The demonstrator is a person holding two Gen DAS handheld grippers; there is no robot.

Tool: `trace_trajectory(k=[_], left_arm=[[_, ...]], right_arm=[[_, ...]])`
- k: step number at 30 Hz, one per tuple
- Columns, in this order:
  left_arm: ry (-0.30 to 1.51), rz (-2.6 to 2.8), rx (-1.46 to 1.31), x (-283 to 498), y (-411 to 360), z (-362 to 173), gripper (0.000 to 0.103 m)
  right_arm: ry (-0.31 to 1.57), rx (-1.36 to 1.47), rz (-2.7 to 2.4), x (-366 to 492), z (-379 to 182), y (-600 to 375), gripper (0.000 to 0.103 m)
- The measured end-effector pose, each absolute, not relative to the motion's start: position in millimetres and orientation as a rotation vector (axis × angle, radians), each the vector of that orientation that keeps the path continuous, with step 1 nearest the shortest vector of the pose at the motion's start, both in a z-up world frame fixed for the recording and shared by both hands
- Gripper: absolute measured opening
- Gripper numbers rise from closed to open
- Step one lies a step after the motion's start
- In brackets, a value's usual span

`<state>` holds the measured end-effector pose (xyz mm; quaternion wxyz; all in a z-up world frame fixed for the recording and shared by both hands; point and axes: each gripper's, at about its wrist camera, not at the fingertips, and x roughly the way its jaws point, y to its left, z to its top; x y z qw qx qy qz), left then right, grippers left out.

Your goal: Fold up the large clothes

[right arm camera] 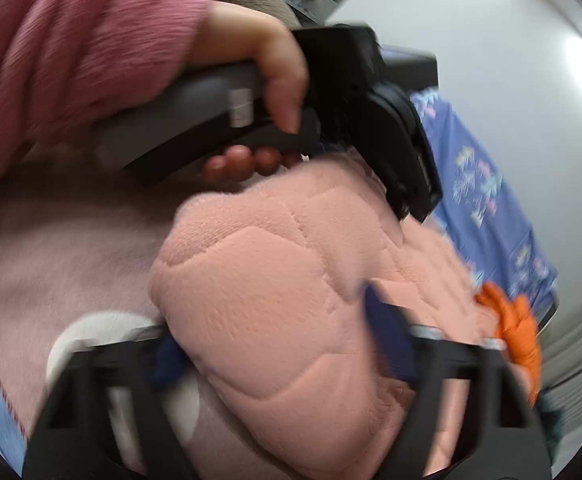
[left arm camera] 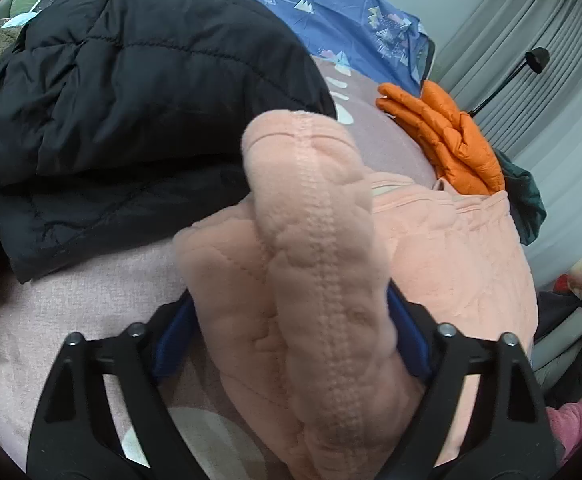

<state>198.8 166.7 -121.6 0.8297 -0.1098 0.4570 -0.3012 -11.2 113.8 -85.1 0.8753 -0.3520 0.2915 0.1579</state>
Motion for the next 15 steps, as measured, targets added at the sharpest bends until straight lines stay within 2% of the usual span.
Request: trace_trajectory(k=[1, 3, 5, 15], left_arm=[[0.966, -0.648, -0.239, 197.7, 167.3, -120.1, 0.074], [0.964, -0.668, -0.263, 196.2, 170.5, -113.6, 0.059], [0.962, -0.673, -0.282, 195.8, 171.8, -100.6, 0.055], [0.785, -0.731, -0.169, 168.0, 126.4, 2.9, 0.045]], right_arm=[[0.61, -0.693, 0.339, -9.4, -79.0, 107.9, 0.03], [0.629, -0.57, 0.363, -5.5, -61.3, 94.1, 0.026], [0.645, -0.426, 0.387, 1.1, -42.8, 74.0, 0.025], [0.548, 0.01, 0.438, -11.6, 23.7, -13.5, 0.025]])
